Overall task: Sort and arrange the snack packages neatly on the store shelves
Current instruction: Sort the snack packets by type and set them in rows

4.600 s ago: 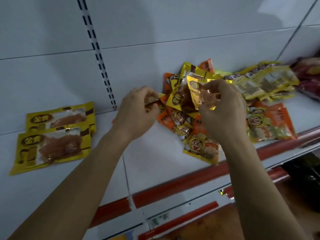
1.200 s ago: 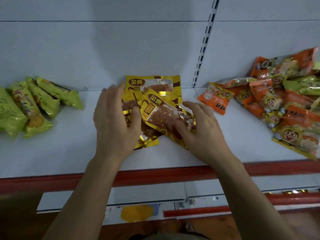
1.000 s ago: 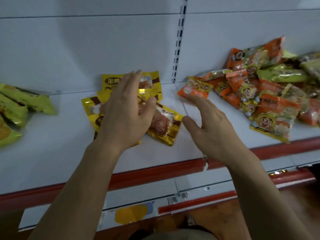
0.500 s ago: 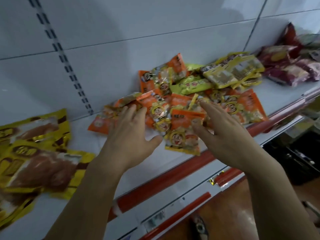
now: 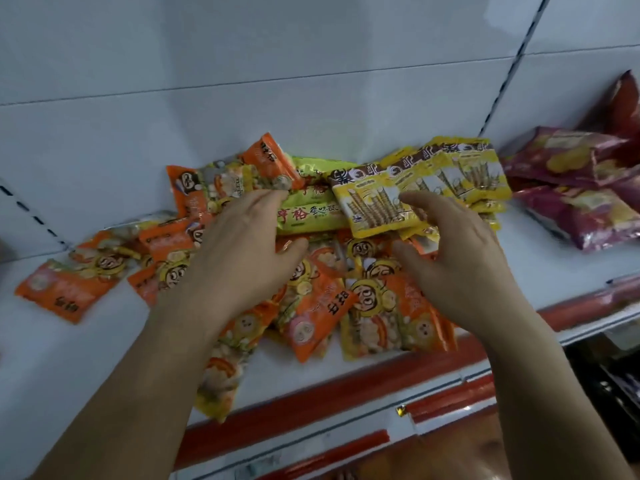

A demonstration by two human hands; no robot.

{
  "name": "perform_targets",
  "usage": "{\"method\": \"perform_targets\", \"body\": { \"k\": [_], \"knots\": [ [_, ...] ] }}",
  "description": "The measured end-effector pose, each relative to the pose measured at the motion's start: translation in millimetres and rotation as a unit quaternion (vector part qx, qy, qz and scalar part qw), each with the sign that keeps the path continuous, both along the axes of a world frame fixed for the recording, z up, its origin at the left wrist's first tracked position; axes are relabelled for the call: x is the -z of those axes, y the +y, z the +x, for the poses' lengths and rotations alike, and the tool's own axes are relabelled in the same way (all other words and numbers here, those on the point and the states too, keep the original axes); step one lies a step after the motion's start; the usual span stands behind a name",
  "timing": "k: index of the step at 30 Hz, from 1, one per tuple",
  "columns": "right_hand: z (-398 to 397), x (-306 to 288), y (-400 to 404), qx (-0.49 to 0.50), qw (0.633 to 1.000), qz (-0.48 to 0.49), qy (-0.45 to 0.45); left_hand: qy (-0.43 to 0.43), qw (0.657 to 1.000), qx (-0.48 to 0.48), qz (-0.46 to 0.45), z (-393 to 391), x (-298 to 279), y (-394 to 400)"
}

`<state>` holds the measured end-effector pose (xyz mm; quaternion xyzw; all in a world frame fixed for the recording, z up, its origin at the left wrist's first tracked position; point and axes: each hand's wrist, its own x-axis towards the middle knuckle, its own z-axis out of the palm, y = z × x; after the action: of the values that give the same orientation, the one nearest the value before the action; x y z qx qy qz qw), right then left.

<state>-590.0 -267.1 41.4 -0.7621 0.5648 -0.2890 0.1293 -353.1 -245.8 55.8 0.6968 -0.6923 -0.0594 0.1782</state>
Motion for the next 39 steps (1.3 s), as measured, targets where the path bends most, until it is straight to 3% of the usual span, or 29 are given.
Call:
{"method": "perform_targets", "body": {
  "k": [6, 9, 13, 16, 24, 34, 37, 39],
  "knots": [
    [16, -29, -64, -0.072, 0.996, -0.046, 0.026, -0.062, 0.998, -0.012, -0.009, -25, 7, -46],
    [49, -41, -107, -0.129, 0.989, -0.017, 0.070, -0.075, 0.996, -0.045, 0.009, -30, 23, -54],
    [89, -30, -139, -0.192, 0.970, 0.021, 0.150, -0.108, 0.991, -0.074, 0.005, -30, 38, -59],
    [95, -15, -144, -0.181, 0.965, 0.001, 0.190, -0.104, 0.991, -0.085, -0.009, -28, 43, -60],
    [93, -6, -154, -0.152, 0.977, -0.025, 0.146, -0.050, 0.996, -0.067, 0.002, -21, 43, -66],
    [75, 1, -159, -0.171, 0.979, -0.035, 0.108, -0.073, 0.993, -0.090, 0.028, -10, 40, -71],
    [73, 2, -160, -0.177, 0.976, -0.078, 0.101, -0.050, 0.995, -0.082, 0.011, -9, 40, -72],
    [71, 0, -161, -0.176, 0.976, -0.118, 0.048, -0.011, 0.997, -0.077, -0.018, -9, 38, -71]
  ]
}}
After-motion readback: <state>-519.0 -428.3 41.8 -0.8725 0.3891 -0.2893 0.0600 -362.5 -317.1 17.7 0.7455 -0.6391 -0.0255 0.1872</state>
